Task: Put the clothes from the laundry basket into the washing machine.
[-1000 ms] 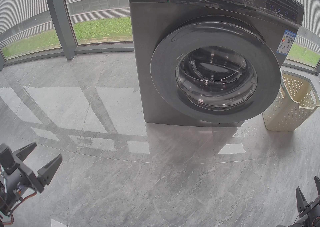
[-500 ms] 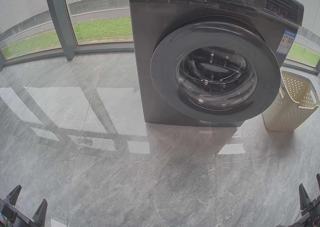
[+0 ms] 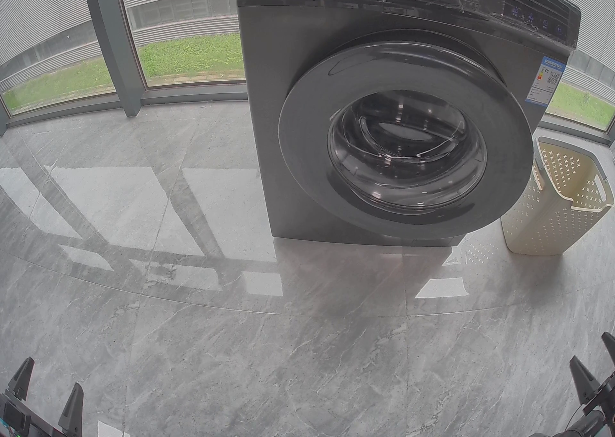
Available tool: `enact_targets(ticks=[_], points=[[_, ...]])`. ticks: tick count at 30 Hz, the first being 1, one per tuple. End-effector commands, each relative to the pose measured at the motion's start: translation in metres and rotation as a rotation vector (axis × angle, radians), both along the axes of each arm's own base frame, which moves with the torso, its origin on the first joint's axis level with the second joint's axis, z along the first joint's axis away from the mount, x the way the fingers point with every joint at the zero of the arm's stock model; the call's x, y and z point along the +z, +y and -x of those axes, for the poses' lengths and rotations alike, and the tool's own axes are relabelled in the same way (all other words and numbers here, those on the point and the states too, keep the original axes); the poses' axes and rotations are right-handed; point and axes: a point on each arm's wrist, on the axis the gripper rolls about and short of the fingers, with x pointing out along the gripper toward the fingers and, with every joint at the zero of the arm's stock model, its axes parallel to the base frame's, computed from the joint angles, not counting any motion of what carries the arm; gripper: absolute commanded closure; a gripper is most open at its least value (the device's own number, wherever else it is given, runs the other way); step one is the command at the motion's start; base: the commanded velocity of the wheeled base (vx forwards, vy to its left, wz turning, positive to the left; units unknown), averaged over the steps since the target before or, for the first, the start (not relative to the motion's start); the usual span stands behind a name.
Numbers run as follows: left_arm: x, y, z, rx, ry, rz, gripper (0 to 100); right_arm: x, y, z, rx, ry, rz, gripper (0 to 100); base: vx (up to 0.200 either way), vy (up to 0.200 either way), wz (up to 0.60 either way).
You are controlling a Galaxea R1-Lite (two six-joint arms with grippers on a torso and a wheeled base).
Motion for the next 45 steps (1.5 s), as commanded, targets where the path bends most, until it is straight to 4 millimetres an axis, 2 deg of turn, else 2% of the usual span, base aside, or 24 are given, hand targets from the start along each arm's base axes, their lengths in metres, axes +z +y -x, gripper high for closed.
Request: enact_targets(ticks=[1, 3, 7, 9, 11, 12, 13, 16, 20, 21, 24, 27, 30, 32, 35, 42, 45], points=[[-0.005, 0.0, 0.0, 0.002, -0.001, 0.001, 0, -0.004, 0.003, -0.022, 0.125, 0.22, 0.017, 0, 0.0, -0.2, 0.0], [-0.005, 0.0, 0.0, 0.0, -0.001, -0.001, 0, 0.004, 0.005, -0.03, 0.192, 0.225, 0.038, 0, 0.0, -0.2, 0.0], [-0.005, 0.0, 0.0, -0.002, -0.001, 0.001, 0, 0.03, 0.012, -0.061, 0.323, 0.278, 0.019, 0, 0.0, -0.2, 0.0], [-0.005, 0.0, 0.0, -0.002, -0.001, 0.001, 0, 0.039, 0.015, -0.074, 0.345, 0.289, 0.015, 0, 0.0, -0.2, 0.0], [-0.005, 0.0, 0.0, -0.003, -0.001, 0.001, 0, 0.051, 0.021, -0.1, 0.372, 0.305, 0.0, 0, 0.0, -0.2, 0.0], [-0.005, 0.0, 0.0, -0.002, -0.001, 0.001, 0, 0.052, 0.022, -0.103, 0.375, 0.307, -0.003, 0, 0.0, -0.2, 0.0], [-0.005, 0.0, 0.0, 0.0, -0.001, 0.001, 0, 0.058, 0.028, -0.118, 0.394, 0.31, -0.017, 0, 0.0, -0.2, 0.0], [-0.005, 0.0, 0.0, -0.002, -0.001, 0.001, 0, 0.065, 0.043, -0.148, 0.435, 0.306, -0.029, 0, 0.0, 0.0, 0.0], [-0.005, 0.0, 0.0, 0.0, 0.0, -0.002, 0, 0.069, 0.061, -0.168, 0.476, 0.325, -0.056, 0, 0.0, 0.0, 0.0], [-0.005, 0.0, 0.0, 0.005, -0.001, -0.007, 0, 0.072, 0.074, -0.176, 0.489, 0.345, -0.08, 0, 0.0, 0.0, 0.0], [-0.005, 0.0, 0.0, 0.005, -0.001, -0.005, 0, 0.078, 0.094, -0.185, 0.51, 0.363, -0.121, 0, 0.133, 0.0, 0.0], [-0.005, 0.0, 0.0, 0.0, -0.001, -0.004, 0, 0.089, 0.108, -0.189, 0.545, 0.352, -0.156, 0, 0.2, 0.0, 0.0], [-0.005, 0.0, 0.0, 0.003, -0.001, 0.002, 0, 0.091, 0.117, -0.189, 0.575, 0.357, -0.162, 0, 0.2, 0.0, 0.0], [-0.005, 0.0, 0.0, 0.003, -0.001, 0.002, 0, 0.09, 0.121, -0.188, 0.581, 0.36, -0.156, 0, 0.2, 0.0, 0.0], [-0.005, 0.0, 0.0, 0.0, -0.001, 0.004, 0, 0.087, 0.126, -0.197, 0.563, 0.366, -0.153, 0, 0.2, 0.0, 0.0], [-0.005, 0.0, 0.0, 0.0, -0.001, 0.004, 0, 0.084, 0.139, -0.221, 0.492, 0.247, -0.163, 0, 0.2, 0.0, 0.0], [-0.005, 0.0, 0.0, 0.0, -0.001, 0.004, 0, 0.084, 0.14, -0.225, 0.48, 0.22, -0.167, 0, 0.2, 0.0, 0.0]])
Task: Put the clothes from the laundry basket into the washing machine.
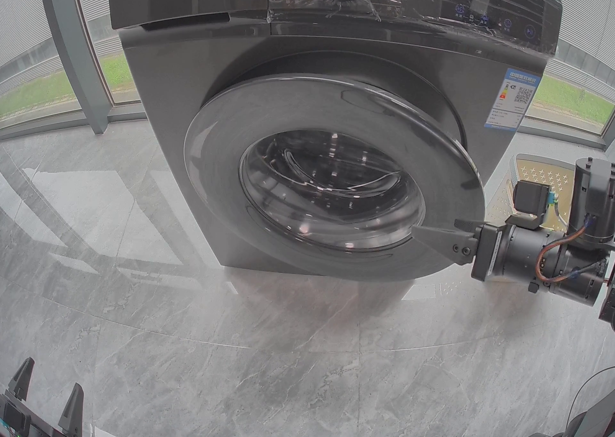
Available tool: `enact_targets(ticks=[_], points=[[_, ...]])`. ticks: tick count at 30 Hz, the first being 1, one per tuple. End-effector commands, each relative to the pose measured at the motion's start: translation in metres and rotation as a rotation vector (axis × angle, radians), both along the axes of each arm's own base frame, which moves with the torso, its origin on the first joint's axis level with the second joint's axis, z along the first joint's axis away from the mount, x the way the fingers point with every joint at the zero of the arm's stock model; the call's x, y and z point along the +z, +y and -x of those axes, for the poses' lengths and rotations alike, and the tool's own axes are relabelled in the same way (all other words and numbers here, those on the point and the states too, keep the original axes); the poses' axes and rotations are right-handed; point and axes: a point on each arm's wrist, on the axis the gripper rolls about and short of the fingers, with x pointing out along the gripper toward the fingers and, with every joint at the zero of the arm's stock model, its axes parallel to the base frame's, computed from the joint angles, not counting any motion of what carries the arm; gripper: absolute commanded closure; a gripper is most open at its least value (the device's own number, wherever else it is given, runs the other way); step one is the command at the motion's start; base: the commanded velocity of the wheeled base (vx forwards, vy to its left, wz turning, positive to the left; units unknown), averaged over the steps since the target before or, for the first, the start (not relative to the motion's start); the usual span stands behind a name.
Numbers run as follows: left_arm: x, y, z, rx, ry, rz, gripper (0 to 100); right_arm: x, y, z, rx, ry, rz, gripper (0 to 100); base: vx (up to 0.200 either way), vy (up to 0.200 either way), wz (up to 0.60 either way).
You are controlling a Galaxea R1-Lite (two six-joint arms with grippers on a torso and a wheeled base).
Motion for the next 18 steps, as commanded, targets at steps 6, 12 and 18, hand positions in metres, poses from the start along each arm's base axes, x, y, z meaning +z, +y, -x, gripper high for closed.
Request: enact_targets(ticks=[6, 12, 18], points=[[-0.005, 0.0, 0.0, -0.003, 0.004, 0.001, 0, -0.006, 0.0, -0.021, -0.063, -0.02, 0.019, 0, 0.133, 0.0, 0.0], [-0.005, 0.0, 0.0, -0.003, 0.004, -0.001, 0, -0.009, -0.004, -0.016, -0.066, -0.055, 0.027, 0, 0.0, 0.0, 0.0], [-0.005, 0.0, 0.0, -0.003, 0.004, -0.001, 0, -0.034, -0.001, 0.011, 0.031, -0.013, 0.1, 0, 0.0, 0.0, 0.0]])
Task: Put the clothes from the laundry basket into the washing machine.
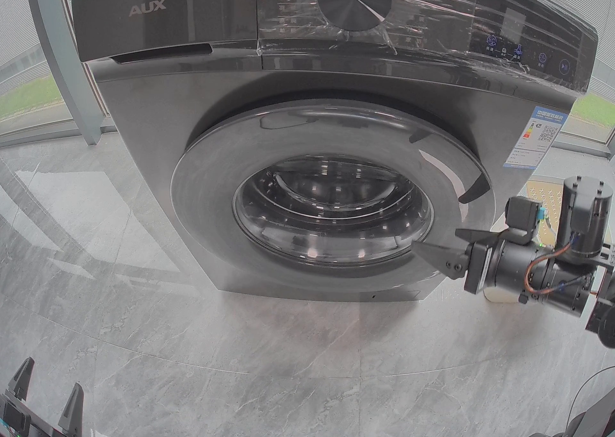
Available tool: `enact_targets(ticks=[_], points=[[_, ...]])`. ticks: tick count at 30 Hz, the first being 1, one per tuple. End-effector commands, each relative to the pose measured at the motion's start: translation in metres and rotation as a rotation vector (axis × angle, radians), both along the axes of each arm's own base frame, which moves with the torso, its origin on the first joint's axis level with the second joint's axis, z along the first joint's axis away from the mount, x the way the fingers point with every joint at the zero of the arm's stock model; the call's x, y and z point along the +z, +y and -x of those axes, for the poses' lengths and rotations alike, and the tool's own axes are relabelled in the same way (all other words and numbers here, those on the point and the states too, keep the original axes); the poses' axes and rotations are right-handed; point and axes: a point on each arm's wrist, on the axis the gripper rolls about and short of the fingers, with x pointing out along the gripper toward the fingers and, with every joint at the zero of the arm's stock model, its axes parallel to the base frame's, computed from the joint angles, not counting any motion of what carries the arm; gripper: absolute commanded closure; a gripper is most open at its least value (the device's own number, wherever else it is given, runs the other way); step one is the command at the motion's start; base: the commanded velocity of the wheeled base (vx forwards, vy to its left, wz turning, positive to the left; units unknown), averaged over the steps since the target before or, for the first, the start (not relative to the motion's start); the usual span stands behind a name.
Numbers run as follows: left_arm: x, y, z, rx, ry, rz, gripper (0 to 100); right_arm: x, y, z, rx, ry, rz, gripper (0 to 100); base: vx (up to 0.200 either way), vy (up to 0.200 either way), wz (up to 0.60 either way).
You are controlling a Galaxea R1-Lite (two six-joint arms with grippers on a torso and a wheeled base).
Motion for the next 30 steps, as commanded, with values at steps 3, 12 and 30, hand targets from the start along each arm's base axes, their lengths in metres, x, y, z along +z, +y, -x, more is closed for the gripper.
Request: enact_targets(ticks=[3, 12, 30], points=[[-0.005, 0.0, 0.0, 0.0, 0.003, 0.0, 0, -0.012, 0.003, 0.022, 0.083, 0.011, 0.027, 0, 0.0, 0.0, 0.0], [-0.005, 0.0, 0.0, 0.0, 0.003, 0.0, 0, 0.013, 0.01, 0.012, 0.071, -0.157, -0.073, 0, 0.111, 0.0, 0.0], [-0.005, 0.0, 0.0, -0.001, 0.004, 0.003, 0, 0.012, -0.001, 0.011, -0.004, -0.251, -0.056, 0, 0.011, 0.0, 0.0]])
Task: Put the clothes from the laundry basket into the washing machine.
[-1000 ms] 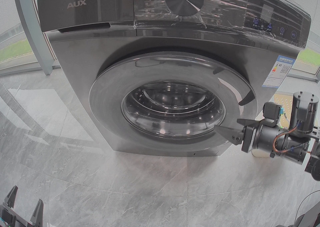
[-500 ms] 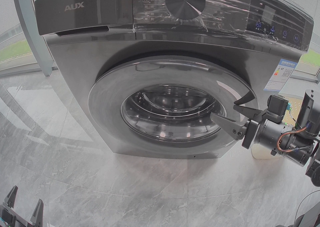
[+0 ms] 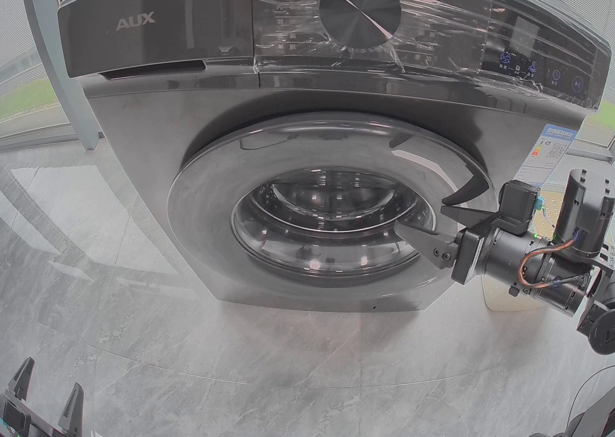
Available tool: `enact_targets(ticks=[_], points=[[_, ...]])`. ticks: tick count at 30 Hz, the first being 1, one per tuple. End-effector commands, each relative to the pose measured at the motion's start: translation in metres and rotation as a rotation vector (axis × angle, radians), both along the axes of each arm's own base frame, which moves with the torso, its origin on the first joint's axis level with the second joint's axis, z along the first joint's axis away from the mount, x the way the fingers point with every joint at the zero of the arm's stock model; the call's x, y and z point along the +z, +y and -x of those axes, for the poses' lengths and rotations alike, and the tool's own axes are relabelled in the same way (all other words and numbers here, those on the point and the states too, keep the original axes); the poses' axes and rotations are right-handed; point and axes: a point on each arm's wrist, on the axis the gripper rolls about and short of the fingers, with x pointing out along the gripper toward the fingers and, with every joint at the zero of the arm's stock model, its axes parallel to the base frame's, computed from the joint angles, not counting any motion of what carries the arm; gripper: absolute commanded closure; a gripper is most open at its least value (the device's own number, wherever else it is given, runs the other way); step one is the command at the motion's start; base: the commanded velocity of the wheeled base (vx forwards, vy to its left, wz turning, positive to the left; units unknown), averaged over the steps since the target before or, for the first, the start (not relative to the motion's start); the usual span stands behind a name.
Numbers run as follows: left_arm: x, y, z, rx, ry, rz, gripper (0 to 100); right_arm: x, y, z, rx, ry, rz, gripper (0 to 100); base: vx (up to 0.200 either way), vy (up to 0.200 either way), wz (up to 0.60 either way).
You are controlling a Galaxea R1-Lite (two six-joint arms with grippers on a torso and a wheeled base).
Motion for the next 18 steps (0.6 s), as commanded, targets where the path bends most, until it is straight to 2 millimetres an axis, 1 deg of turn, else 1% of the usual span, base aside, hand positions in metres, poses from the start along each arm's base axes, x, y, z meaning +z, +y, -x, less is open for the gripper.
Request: enact_targets(ticks=[1, 3, 4, 5, 6, 8, 9, 10, 11, 12, 15, 16, 18], points=[[-0.005, 0.0, 0.0, -0.001, 0.002, 0.002, 0, -0.006, -0.004, 0.023, 0.04, -0.03, -0.015, 0, 0.0, 0.0, 0.0], [-0.005, 0.0, 0.0, -0.001, 0.002, 0.002, 0, -0.029, -0.01, 0.053, 0.145, 0.026, 0.044, 0, 0.0, 0.0, 0.0], [-0.005, 0.0, 0.0, -0.001, 0.002, 0.002, 0, -0.036, -0.015, 0.063, 0.171, 0.036, 0.06, 0, 0.0, 0.0, 0.0], [-0.005, 0.0, 0.0, -0.002, 0.002, 0.003, 0, -0.042, -0.024, 0.075, 0.187, 0.04, 0.075, 0, 0.0, 0.0, 0.0], [-0.005, 0.0, 0.0, -0.002, 0.002, 0.003, 0, -0.044, -0.03, 0.083, 0.189, 0.035, 0.082, 0, 0.0, 0.0, 0.0], [-0.005, 0.0, 0.0, -0.001, 0.002, 0.003, 0, -0.044, -0.047, 0.102, 0.188, -0.016, 0.074, 0, 0.0, 0.0, 0.0], [-0.005, 0.0, 0.0, -0.001, 0.002, 0.003, 0, -0.044, -0.047, 0.102, 0.188, -0.016, 0.074, 0, 0.0, 0.0, 0.0], [-0.005, 0.0, 0.0, -0.002, 0.002, 0.002, 0, -0.037, -0.065, 0.121, 0.173, -0.089, 0.027, 0, 0.0, 0.0, 0.0], [-0.005, 0.0, 0.0, -0.002, 0.002, 0.002, 0, -0.037, -0.065, 0.121, 0.173, -0.089, 0.027, 0, 0.0, 0.0, 0.0], [-0.005, 0.0, 0.0, -0.002, 0.002, 0.0, 0, -0.033, -0.081, 0.134, 0.121, -0.148, -0.004, 0, 0.0, 0.0, 0.0], [-0.005, 0.0, 0.0, -0.002, 0.002, 0.0, 0, -0.032, -0.094, 0.143, 0.036, -0.175, -0.006, 0, 0.0, 0.0, 0.0], [-0.005, 0.0, 0.0, -0.002, 0.002, 0.0, 0, -0.035, -0.105, 0.152, -0.052, -0.183, 0.006, 0, 0.0, 0.0, 0.0], [-0.005, 0.0, 0.0, -0.002, 0.002, 0.0, 0, -0.038, -0.114, 0.162, -0.124, -0.198, 0.025, 0, 0.0, 0.0, 0.0]])
